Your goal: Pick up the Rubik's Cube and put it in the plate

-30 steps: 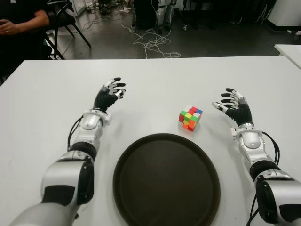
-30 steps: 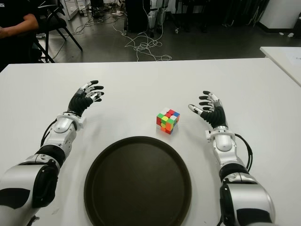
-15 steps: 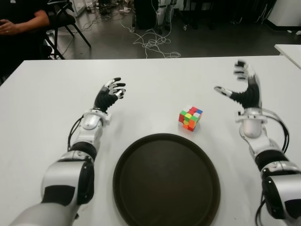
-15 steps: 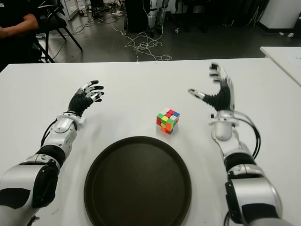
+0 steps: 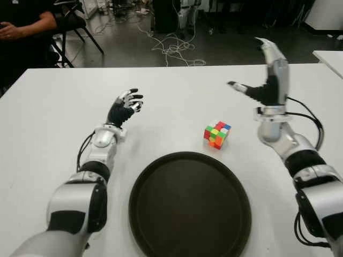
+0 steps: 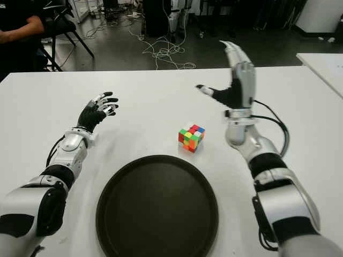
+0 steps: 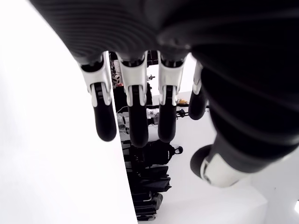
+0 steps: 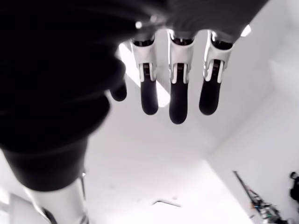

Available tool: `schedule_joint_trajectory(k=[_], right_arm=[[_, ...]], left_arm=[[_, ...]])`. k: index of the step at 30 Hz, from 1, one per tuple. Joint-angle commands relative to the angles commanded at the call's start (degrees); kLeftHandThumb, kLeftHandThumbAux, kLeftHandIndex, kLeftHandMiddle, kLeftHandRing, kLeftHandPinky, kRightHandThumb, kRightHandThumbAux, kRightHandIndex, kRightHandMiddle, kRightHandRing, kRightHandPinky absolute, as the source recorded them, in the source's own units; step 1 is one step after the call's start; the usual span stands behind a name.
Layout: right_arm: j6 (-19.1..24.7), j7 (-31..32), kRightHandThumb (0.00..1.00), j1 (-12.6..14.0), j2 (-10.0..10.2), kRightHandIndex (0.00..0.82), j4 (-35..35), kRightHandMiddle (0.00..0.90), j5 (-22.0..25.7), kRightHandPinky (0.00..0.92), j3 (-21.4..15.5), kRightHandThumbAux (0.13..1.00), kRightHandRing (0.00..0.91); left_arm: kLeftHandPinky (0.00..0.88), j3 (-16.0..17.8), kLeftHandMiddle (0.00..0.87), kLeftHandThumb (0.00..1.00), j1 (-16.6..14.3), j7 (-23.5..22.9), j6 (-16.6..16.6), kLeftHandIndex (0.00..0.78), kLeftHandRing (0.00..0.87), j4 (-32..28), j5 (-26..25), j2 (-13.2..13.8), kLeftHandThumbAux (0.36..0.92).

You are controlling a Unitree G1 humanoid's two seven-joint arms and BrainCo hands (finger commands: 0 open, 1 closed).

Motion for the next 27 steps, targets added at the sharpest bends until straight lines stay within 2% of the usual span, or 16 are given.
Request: schedule_joint_trajectory(k=[4,16,19,24,27], right_arm=[[-1.2,1.0,0.0,1.0,-0.8,0.153,-0.5,0.218,-0.9,0.282,2.3,0.826,0.243],[-1.6,16.3,0.0,0.9,-2.6,0.163,-2.9,0.203,1.0,0.246,5.4,0.739,0.22],[-0.5,21.0,0.0,1.0,-3.2,0.169,-4.4,0.199,1.2,0.238,6.1,0.716,0.219],[3.4,29.5,0.0,3.8,-4.5,0.175,-12.0,0.187,1.8,0.219,5.8,0.669,0.214],[7.5,34.3,0.0,5.7,-5.4,0.172,-17.4,0.179,1.5,0.21,5.4,0.663,0.209]], left_arm=[[0.268,0.0,0.257,0.066,0.0,0.0,0.3,0.181,0.249,0.1,0.1,0.0,0.717],[0.279,-0.1,0.265,0.068,0.1,0.5,0.4,0.19,0.258,0.0,0.2,-0.1,0.717],[0.284,-0.2,0.269,0.071,0.1,0.6,0.3,0.189,0.262,0.0,0.2,-0.1,0.711],[0.279,-0.3,0.266,0.082,0.1,0.7,0.3,0.186,0.254,0.0,0.3,-0.1,0.719],[0.274,-0.4,0.26,0.089,0.1,0.6,0.3,0.184,0.248,0.0,0.4,-0.1,0.726]])
